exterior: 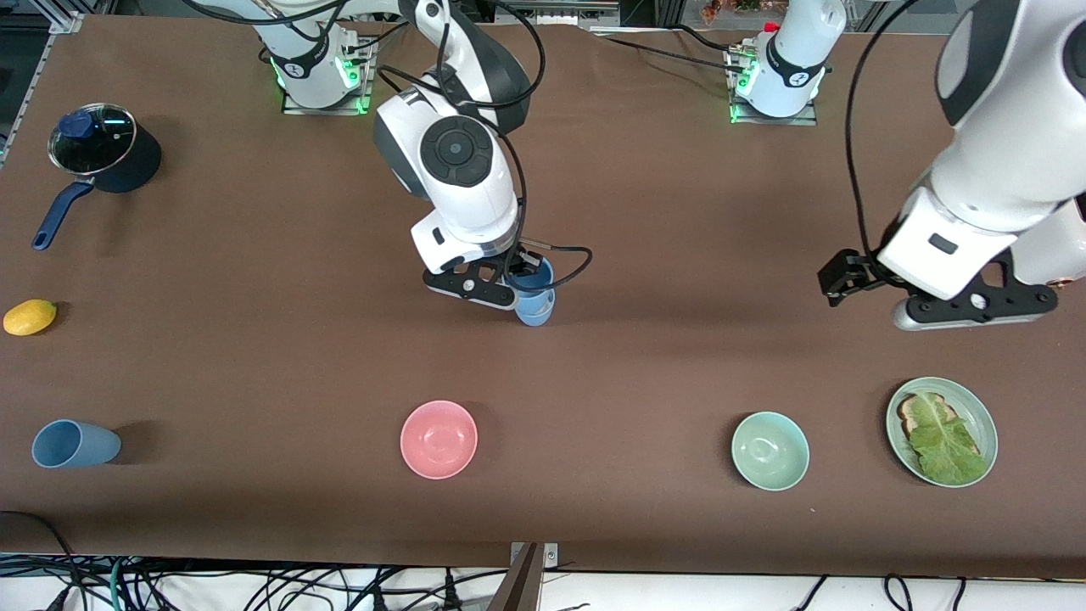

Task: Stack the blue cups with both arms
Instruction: 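Carry the empty cup over the tissue cup while the left gripper withdraws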

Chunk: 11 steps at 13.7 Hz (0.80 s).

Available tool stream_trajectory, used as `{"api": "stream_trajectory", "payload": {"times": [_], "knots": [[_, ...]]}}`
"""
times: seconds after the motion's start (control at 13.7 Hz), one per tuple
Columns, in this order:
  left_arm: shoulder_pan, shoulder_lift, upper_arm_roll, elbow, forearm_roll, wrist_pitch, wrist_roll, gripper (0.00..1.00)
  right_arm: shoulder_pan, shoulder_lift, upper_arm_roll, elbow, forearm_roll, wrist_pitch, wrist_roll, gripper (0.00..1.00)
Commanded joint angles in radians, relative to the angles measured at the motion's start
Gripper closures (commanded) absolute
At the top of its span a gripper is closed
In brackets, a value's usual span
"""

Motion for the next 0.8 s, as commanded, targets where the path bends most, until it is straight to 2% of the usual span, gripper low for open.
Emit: {"api": "stream_trajectory", "payload": {"times": [0.0, 0.29, 0.51, 0.73], "knots": [[0.041, -0.045, -0.008, -0.071, -0.017, 0.052, 0.061, 0.0, 0.014, 0.026, -0.01, 0.041, -0.002, -0.002, 0.022, 1.0], [0.097, -0.053, -0.008, -0.085, -0.024, 0.072, 0.252, 0.0, 0.037, 0.028, -0.012, 0.023, -0.01, -0.002, 0.031, 1.0], [0.163, -0.053, -0.008, -0.09, -0.093, 0.072, 0.398, 0.0, 0.038, 0.028, -0.012, 0.017, -0.025, 0.001, 0.037, 1.0], [0.189, -0.068, -0.008, -0.128, -0.099, 0.072, 0.44, 0.0, 0.038, 0.028, -0.012, -0.003, -0.048, 0.007, 0.036, 1.0]]}}
